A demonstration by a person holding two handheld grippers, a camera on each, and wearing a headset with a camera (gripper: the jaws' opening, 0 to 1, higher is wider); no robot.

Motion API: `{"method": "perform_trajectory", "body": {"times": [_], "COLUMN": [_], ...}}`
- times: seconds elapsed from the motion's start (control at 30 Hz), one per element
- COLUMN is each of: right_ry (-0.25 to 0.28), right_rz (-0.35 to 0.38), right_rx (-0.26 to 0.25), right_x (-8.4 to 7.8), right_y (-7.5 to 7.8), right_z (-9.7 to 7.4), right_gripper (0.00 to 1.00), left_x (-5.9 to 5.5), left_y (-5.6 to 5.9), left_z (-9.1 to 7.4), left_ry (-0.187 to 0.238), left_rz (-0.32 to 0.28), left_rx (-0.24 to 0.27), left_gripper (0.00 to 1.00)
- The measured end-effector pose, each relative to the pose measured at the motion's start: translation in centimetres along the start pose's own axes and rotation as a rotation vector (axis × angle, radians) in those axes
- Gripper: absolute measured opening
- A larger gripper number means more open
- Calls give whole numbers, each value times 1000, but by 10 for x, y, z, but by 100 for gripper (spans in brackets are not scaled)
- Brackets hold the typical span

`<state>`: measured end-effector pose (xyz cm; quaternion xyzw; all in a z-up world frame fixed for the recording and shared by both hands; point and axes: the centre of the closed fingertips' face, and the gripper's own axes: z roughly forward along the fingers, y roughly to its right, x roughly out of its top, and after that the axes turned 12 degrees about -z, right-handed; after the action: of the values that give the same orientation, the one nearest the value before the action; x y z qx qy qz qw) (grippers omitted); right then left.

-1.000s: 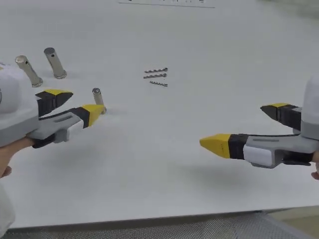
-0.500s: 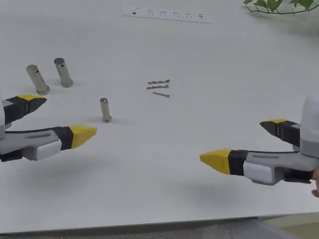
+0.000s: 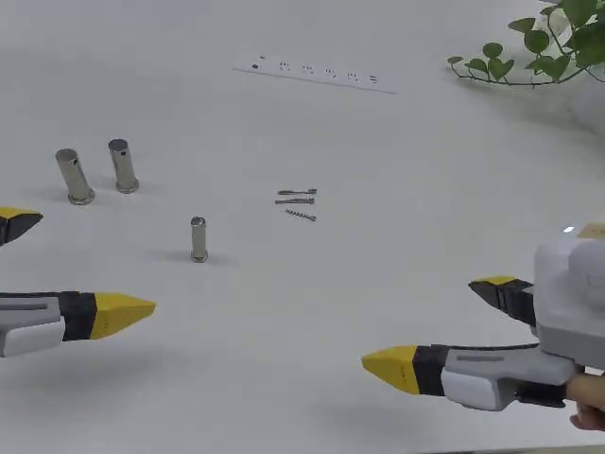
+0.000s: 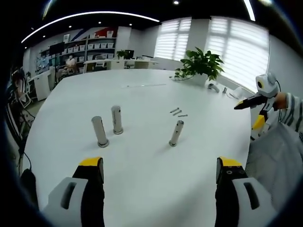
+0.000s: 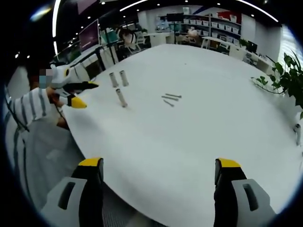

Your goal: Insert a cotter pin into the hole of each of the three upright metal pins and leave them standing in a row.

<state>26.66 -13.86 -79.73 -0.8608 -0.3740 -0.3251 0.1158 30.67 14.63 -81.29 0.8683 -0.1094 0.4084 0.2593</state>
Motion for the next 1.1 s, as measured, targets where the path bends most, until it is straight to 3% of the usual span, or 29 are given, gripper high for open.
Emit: {"method": "perform_trajectory", "body": {"times": [0.4, 0.53, 0.67, 0.83, 1.1], "right_ry": [-24, -8, 11, 24, -41], "right_rz": [-76, -81, -100, -128, -215], "right_rx": [30, 19, 3, 17, 110], "right_x": [20, 31, 46, 61, 67], "right_y": [1, 5, 13, 17, 7], "right_z": [16, 20, 23, 30, 45], "right_gripper": [98, 94, 87, 87, 86], "left_x": [-6, 1, 5, 10, 1], "left_y": [-3, 1, 2, 4, 5], "left_z": [-16, -20, -21, -21, -21], "left_ry": [34, 77, 90, 116, 112], "left_rz": [-80, -139, -140, -167, -197], "left_rx": [11, -4, -2, -10, -9], "left_gripper": [99, 99, 99, 99, 99]}}
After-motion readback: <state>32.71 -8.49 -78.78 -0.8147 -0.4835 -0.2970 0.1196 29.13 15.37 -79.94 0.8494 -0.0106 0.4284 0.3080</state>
